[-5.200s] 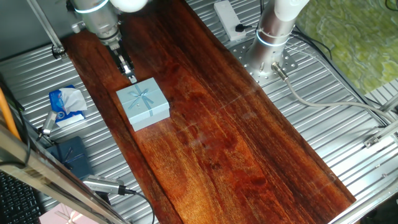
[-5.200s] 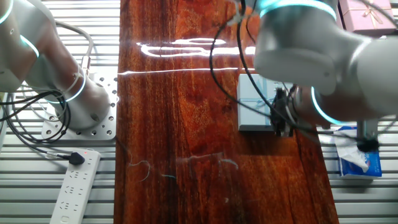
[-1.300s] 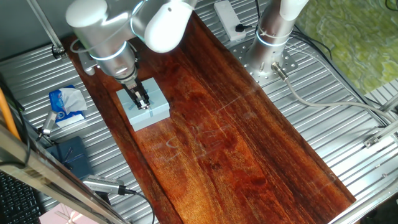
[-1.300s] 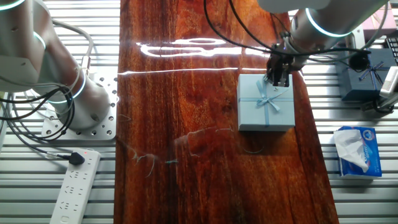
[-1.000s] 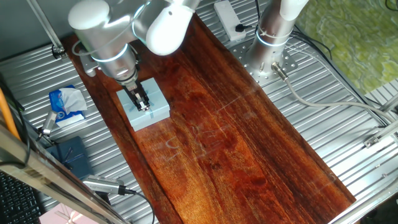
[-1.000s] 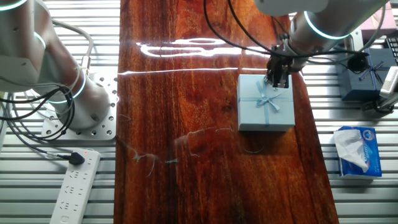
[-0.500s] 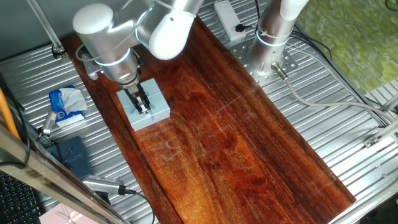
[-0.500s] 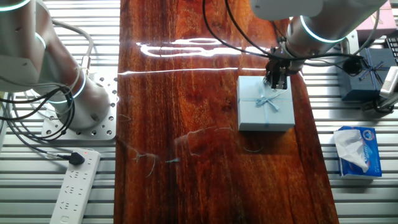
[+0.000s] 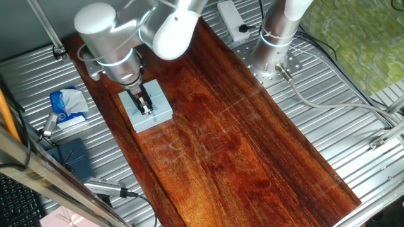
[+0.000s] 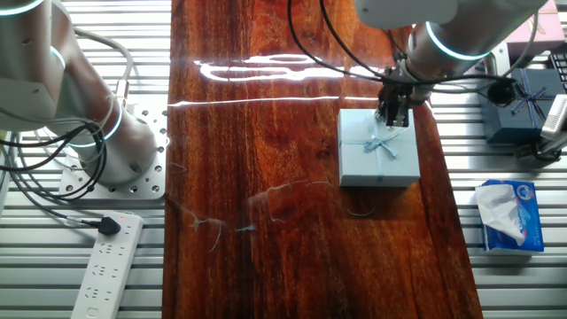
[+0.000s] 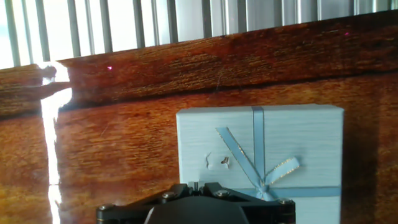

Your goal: Slide the outer casing onto the gift box

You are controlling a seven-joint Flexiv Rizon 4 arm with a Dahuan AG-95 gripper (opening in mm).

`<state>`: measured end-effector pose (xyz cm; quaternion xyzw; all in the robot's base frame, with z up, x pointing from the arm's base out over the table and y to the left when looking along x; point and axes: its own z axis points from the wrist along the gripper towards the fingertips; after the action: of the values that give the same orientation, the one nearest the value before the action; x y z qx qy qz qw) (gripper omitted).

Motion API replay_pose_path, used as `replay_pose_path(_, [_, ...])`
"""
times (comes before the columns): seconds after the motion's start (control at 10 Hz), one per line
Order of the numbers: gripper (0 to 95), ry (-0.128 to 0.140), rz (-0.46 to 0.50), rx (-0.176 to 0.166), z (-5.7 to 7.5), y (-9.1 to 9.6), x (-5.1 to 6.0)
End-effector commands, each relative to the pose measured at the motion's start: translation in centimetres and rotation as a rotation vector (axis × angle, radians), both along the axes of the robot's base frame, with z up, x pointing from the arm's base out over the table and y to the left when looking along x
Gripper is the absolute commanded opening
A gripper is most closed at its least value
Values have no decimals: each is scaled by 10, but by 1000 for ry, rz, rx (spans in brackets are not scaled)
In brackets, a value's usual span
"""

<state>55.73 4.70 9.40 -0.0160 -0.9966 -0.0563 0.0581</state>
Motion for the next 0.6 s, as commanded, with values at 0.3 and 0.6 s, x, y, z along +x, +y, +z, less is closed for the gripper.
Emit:
replay_pose_path(0.3, [0,0,14,-28,11,1,-3])
replay_pose_path(0.6, [0,0,31,-56,35,3,-10])
